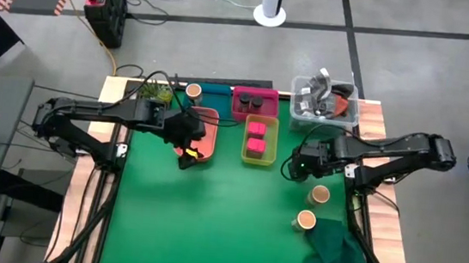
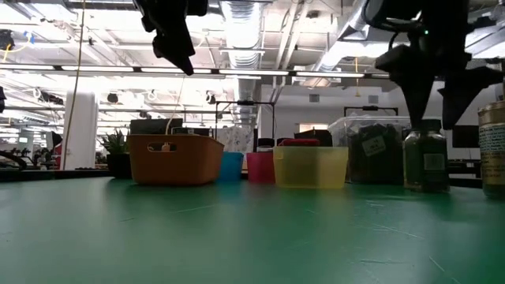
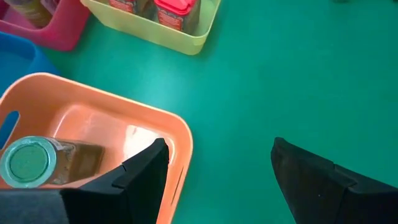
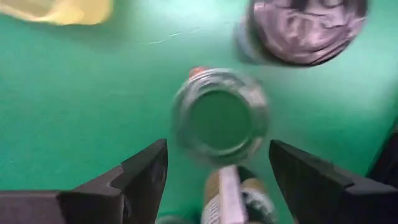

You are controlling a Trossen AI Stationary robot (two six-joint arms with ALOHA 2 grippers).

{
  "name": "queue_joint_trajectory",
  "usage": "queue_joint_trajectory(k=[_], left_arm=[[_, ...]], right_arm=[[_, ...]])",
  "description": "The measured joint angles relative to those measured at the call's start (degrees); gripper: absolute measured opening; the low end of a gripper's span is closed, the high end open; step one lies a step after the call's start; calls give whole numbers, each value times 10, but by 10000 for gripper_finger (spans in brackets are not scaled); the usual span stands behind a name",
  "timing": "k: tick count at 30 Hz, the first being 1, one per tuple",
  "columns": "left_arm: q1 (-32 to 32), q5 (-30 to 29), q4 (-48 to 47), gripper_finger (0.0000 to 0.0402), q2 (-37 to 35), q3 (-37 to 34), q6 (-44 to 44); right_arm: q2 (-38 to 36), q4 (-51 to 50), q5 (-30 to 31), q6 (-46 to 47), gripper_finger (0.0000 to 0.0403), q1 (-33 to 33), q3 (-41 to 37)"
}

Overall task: Sort spices by type
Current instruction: Put the green seasoning bottle into the orange bin

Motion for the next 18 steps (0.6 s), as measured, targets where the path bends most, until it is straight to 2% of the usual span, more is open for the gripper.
queue_joint_trajectory(k=[18], left_arm=[[0,15,-17,270,0,0,2]], right_arm=[[46,50,5,-37,307,-51,-22]])
